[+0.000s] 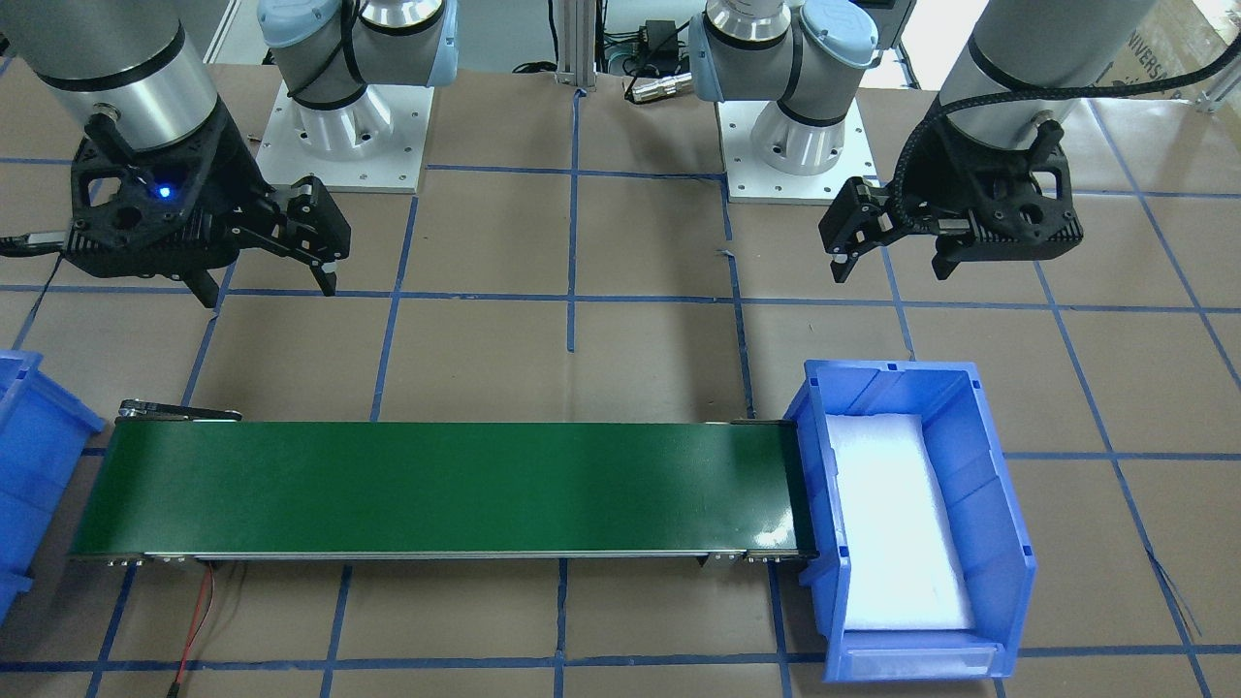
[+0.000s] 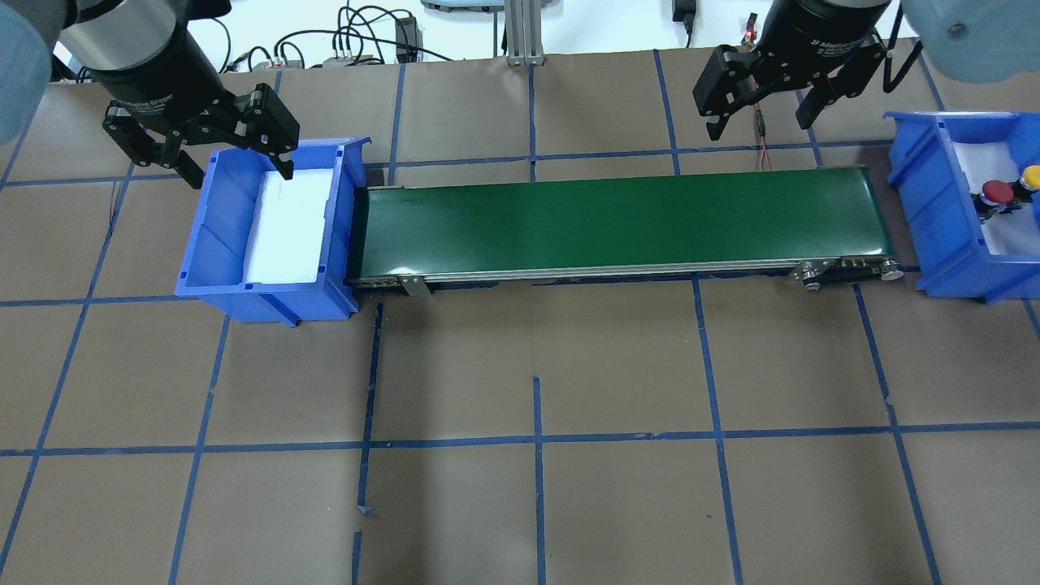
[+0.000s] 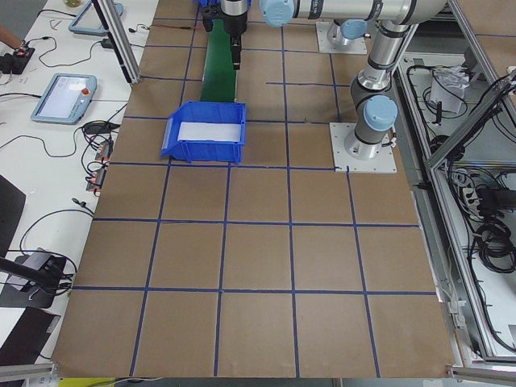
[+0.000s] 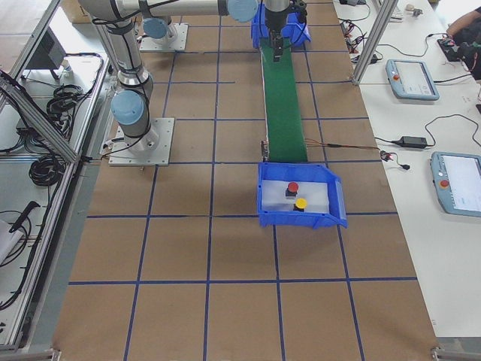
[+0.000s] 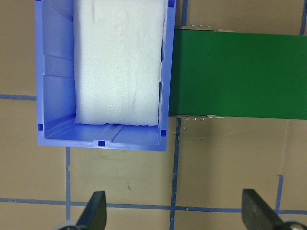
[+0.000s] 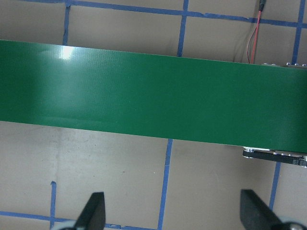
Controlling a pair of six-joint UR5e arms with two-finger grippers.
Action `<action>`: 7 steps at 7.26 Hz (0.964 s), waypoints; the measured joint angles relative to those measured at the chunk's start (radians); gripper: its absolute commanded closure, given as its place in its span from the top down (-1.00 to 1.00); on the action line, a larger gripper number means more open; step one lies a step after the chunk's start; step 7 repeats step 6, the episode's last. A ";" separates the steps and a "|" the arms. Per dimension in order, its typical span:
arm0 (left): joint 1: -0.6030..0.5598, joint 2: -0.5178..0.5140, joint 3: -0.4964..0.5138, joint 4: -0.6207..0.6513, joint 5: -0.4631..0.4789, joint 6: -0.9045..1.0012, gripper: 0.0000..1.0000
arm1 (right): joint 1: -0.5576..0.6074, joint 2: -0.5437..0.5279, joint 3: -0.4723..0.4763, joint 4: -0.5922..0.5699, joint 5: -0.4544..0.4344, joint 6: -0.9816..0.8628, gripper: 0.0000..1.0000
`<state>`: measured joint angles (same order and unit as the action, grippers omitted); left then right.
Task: Transport two buttons from left to right
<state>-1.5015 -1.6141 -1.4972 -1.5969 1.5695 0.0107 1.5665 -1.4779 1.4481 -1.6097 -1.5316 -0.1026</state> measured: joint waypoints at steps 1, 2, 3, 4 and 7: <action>0.000 0.000 0.000 0.000 0.000 0.000 1.00 | 0.000 0.002 0.000 -0.002 0.002 0.018 1.00; 0.000 0.000 0.000 -0.001 0.000 0.000 1.00 | 0.000 0.006 0.001 -0.004 0.004 0.024 1.00; 0.000 0.001 -0.003 0.000 0.000 0.000 1.00 | 0.001 0.009 0.002 -0.004 0.005 0.025 1.00; 0.000 0.002 -0.006 0.003 0.000 0.000 1.00 | 0.001 0.010 0.002 -0.005 0.005 0.027 1.00; 0.001 0.003 -0.009 0.004 0.001 0.000 1.00 | 0.001 0.028 0.000 -0.005 -0.007 0.030 1.00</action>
